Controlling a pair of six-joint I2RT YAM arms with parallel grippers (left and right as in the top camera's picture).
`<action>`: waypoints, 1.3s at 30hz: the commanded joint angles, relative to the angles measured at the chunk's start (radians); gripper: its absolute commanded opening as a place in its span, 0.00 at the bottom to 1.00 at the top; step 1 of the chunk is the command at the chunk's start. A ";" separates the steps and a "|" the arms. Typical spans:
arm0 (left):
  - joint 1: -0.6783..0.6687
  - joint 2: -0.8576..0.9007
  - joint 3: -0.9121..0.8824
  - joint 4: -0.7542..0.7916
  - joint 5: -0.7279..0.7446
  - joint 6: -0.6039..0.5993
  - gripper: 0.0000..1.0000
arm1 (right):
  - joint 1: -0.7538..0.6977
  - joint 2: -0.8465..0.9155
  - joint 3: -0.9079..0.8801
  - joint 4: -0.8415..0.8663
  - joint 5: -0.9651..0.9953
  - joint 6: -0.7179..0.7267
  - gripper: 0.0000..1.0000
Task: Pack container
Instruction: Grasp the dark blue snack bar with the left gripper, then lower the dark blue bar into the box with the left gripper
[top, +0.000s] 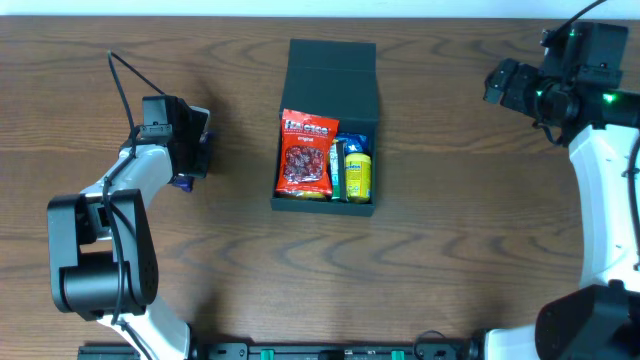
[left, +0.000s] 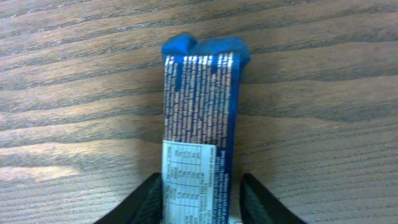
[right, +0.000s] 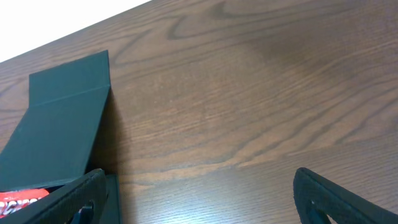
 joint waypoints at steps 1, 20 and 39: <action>0.004 0.017 0.013 -0.010 0.015 0.007 0.38 | -0.006 -0.005 0.002 -0.002 0.003 0.013 0.95; 0.004 0.015 0.016 -0.010 0.010 -0.013 0.25 | -0.006 -0.005 0.002 -0.001 0.003 0.013 0.95; -0.103 -0.187 0.142 0.003 0.011 -0.227 0.18 | -0.021 -0.005 0.002 0.004 0.034 0.013 0.95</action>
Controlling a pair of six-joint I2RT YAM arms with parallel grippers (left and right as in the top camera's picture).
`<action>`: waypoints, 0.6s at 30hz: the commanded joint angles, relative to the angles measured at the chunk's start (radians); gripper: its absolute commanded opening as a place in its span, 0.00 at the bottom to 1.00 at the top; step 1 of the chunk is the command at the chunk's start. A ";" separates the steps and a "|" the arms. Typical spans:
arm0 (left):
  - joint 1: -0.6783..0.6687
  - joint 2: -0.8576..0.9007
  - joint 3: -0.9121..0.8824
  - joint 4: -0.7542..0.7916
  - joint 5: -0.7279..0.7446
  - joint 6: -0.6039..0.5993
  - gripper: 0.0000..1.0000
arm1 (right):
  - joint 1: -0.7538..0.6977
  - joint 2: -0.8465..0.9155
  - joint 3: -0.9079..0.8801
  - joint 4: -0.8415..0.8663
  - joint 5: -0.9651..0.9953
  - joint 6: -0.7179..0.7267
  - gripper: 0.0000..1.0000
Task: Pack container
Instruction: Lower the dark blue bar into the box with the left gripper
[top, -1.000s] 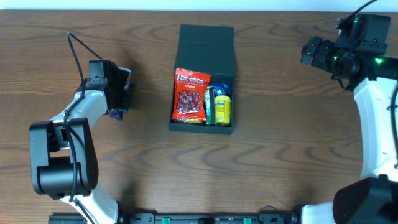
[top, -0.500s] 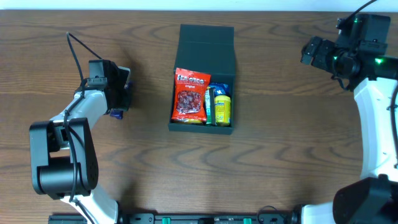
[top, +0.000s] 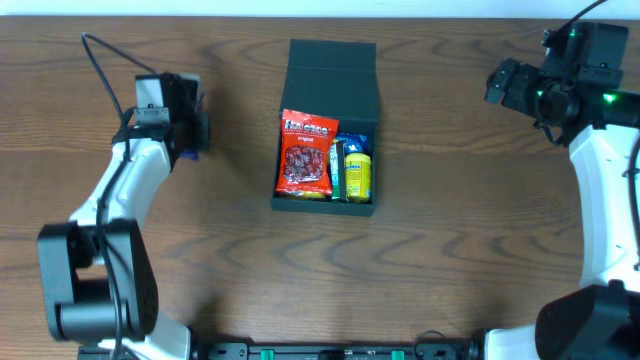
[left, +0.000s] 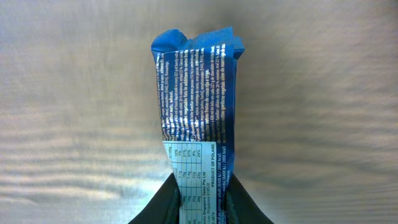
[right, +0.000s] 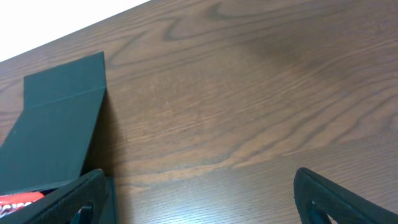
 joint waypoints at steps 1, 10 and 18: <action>-0.079 -0.073 0.064 0.003 0.008 -0.075 0.18 | -0.023 -0.005 0.002 0.003 0.018 0.013 0.95; -0.423 -0.093 0.141 0.008 0.007 -0.319 0.15 | -0.088 -0.005 0.002 -0.004 0.017 0.013 0.96; -0.671 -0.029 0.140 0.005 -0.038 -0.556 0.15 | -0.130 -0.005 0.002 -0.022 0.017 0.012 0.98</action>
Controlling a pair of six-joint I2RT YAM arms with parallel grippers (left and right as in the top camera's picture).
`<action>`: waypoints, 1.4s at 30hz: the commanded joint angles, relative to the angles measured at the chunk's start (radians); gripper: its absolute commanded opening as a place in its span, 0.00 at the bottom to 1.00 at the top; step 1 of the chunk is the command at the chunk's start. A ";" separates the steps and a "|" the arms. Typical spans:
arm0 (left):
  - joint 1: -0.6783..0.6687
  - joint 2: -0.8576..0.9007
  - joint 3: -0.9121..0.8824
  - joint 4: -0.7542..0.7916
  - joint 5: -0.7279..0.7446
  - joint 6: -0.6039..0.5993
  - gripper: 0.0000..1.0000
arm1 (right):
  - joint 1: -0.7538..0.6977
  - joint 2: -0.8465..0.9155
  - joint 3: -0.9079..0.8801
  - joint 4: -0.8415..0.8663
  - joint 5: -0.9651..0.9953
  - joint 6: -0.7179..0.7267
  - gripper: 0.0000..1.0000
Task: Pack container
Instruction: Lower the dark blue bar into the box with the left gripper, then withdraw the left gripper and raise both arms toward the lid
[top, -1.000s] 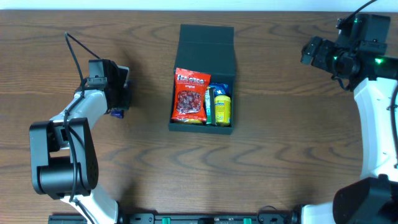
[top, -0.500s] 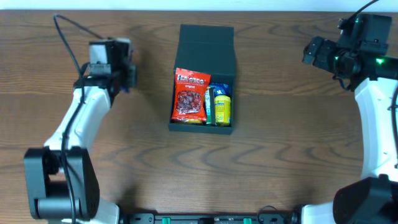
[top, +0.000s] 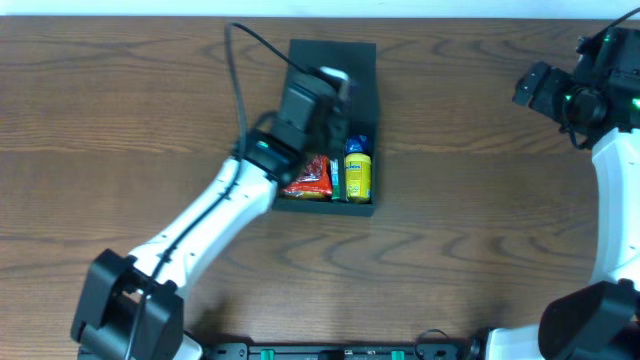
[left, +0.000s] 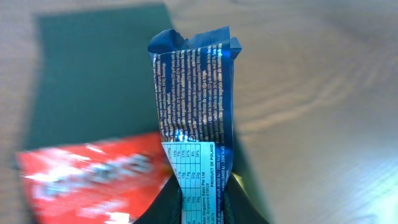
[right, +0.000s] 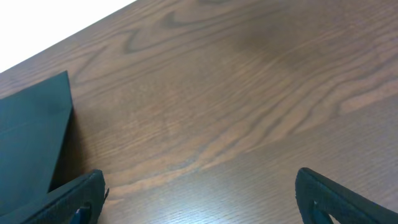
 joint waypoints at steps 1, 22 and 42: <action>-0.048 0.047 0.013 -0.004 -0.029 -0.148 0.14 | -0.018 -0.005 0.002 -0.009 0.006 0.011 0.98; -0.090 0.080 0.013 -0.075 -0.026 -0.395 0.78 | -0.024 -0.005 0.002 -0.019 0.006 -0.026 0.99; 0.110 -0.066 0.014 0.074 -0.308 0.209 0.06 | -0.022 -0.005 0.002 -0.045 -0.219 -0.026 0.94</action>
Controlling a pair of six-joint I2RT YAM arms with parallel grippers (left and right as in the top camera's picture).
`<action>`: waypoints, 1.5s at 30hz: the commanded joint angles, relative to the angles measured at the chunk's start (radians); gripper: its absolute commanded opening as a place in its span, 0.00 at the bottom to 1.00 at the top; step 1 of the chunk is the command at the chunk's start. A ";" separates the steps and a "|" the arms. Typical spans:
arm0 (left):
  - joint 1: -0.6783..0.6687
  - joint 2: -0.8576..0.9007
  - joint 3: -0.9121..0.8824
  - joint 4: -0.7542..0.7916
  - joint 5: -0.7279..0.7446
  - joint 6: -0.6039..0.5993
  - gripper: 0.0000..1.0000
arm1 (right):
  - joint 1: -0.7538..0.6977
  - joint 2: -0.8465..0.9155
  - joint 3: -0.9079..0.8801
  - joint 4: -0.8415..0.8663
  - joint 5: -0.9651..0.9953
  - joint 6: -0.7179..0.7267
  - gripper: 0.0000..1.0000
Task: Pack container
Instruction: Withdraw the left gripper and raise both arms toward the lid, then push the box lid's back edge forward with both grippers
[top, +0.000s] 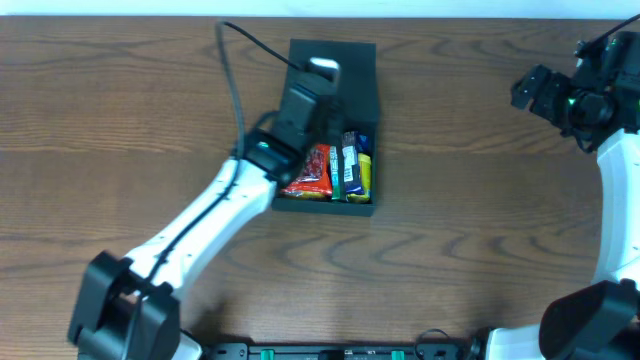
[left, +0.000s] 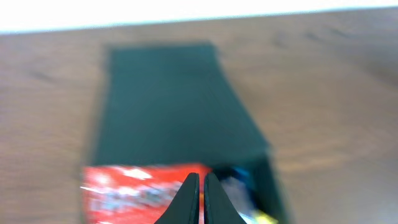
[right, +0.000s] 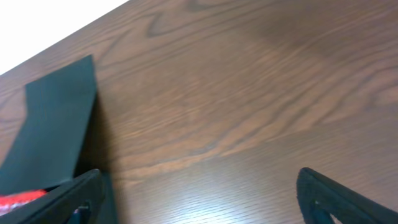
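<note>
The dark green box (top: 366, 206) stands open mid-table, its lid (left: 168, 99) laid back. Inside lie a red snack packet (top: 318, 172), a green item, a blue wrapped bar (top: 349, 158) and a yellow item (top: 363, 176). My left gripper (top: 322, 120) hovers over the box's back half; its fingers (left: 191, 193) are shut together with nothing between them (left: 199, 177), above the red packet (left: 137, 186). The blue bar (left: 239, 186) shows blurred beside them. My right gripper (top: 530, 85) is at the far right, wide open (right: 199, 199) and empty.
Dark wood table (top: 480, 230) all round the box. The left arm (top: 200, 230) stretches diagonally from the front left to the box. In the right wrist view the lid (right: 53, 124) shows at the left.
The blue bar is no longer between my left fingers; it lies in the box between the green and yellow items. The left gripper stays over the box, fingers shut. The right arm barely shifted.
My left gripper stood open around the blue bar on the table at the left. It was then shut on the bar, lifted off the wood. Then it held the bar over the box. Now the bar lies inside and the gripper is empty.
</note>
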 joint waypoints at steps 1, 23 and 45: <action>0.064 -0.031 0.014 0.007 -0.111 0.182 0.06 | -0.005 -0.005 0.002 -0.013 -0.097 -0.010 0.89; 0.584 0.248 0.053 0.145 0.555 -0.092 0.05 | 0.319 0.121 -0.050 0.089 -0.147 0.193 0.02; 0.449 0.818 0.812 -0.273 0.717 -0.228 0.06 | 0.197 0.742 0.058 0.683 -0.789 0.498 0.02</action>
